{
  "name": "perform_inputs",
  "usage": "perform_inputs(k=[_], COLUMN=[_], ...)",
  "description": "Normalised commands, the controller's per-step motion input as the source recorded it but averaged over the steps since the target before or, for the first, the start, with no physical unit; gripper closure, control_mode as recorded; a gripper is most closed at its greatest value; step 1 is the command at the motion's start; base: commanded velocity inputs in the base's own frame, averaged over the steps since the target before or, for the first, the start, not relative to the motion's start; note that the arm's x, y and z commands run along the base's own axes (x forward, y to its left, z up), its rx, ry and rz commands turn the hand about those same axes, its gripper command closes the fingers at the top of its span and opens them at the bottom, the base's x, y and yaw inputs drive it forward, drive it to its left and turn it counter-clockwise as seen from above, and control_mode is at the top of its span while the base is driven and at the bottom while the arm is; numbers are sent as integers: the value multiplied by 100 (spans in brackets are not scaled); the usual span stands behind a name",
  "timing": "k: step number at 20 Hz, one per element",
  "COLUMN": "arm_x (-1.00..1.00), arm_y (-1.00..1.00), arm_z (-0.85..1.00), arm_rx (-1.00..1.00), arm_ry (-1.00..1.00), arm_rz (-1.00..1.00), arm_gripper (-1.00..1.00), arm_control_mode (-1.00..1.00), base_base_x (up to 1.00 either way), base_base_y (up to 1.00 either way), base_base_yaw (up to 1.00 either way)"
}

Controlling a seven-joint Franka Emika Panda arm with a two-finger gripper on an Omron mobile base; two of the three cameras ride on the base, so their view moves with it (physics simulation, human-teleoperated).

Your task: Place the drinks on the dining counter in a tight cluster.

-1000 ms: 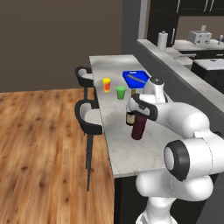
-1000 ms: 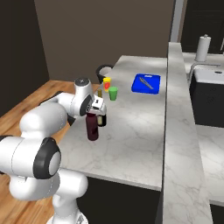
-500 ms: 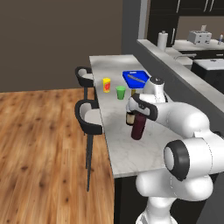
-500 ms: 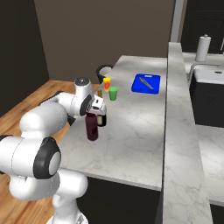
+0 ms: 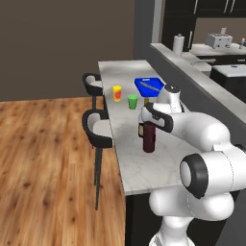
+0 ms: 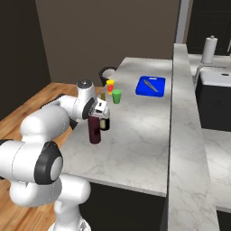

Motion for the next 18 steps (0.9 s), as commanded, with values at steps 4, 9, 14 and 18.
perform_inputs(k=[4, 9, 14, 18], arm_x=[0, 0, -1, -42], arm_y=[0, 0, -1, -10], arm_z=[0, 0, 4, 30], arm_rx=[0, 0, 0, 0], arm_ry=[0, 0, 0, -5], arm_rz=[0, 0, 0, 0], arm_gripper=[-100, -100, -100, -100], arm_control_mode=[-100, -100, -100, -100], base_base_x=[0, 0, 0, 0], base_base_y=[0, 0, 0, 0], base_base_yaw=[0, 0, 0, 0])
